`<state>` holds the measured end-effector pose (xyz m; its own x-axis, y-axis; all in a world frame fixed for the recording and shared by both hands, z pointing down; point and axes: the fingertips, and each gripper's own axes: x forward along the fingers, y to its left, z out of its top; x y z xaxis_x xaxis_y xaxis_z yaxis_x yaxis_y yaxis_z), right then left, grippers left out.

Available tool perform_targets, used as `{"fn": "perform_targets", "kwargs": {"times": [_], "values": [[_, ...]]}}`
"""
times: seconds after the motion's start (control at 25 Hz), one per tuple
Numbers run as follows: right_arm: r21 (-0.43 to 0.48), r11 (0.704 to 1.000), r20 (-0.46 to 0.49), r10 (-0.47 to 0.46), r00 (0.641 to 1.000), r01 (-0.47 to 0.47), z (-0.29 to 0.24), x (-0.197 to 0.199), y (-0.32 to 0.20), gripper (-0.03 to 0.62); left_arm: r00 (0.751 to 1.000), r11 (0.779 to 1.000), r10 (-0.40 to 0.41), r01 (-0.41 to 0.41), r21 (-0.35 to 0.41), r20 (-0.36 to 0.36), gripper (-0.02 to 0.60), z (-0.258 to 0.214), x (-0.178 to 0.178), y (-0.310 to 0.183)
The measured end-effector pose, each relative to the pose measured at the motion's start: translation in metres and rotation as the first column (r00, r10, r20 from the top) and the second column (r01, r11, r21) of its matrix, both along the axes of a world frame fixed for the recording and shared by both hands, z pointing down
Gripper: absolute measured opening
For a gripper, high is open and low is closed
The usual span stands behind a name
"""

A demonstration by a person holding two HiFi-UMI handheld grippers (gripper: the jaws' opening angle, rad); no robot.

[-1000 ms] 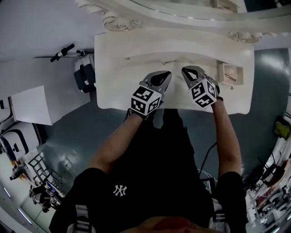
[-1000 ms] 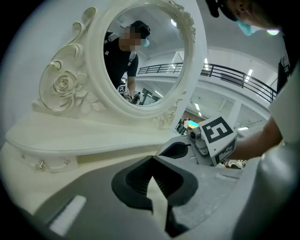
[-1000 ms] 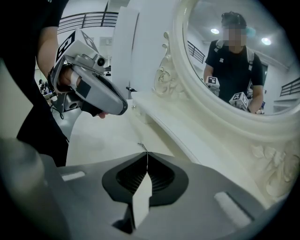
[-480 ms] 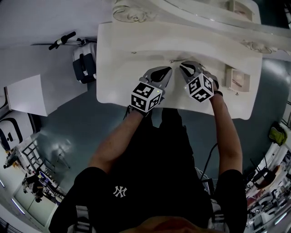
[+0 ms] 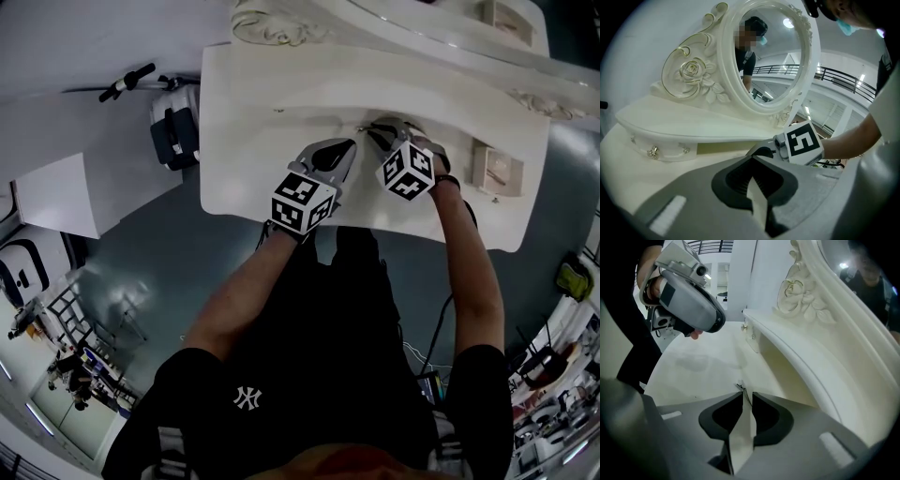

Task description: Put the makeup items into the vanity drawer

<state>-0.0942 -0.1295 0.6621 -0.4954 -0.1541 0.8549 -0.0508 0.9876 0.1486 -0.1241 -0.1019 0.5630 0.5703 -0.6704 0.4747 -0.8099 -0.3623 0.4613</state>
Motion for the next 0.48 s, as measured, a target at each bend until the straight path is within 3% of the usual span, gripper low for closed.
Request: {"fn": "perform_targets", "kwargs": {"times": [0.24, 0.48], "values": [[-0.034, 0.999, -0.008, -0.011, 1.0, 0.011, 0.0062, -0.0009, 0.0005, 0.089, 1.0, 1.0, -0.009, 0.009, -0.007, 0.001, 0.0, 0.0035, -0.004, -0.0006], [-0.06, 0.998, -0.026, -0.02, 0.999, 0.018, 0.0068, -0.0011, 0.0054, 0.04, 1.0, 1.0, -0.009, 0.009, -0.004, 0.001, 0.0, 0.0013, -0.0028, -0.0017]]}}
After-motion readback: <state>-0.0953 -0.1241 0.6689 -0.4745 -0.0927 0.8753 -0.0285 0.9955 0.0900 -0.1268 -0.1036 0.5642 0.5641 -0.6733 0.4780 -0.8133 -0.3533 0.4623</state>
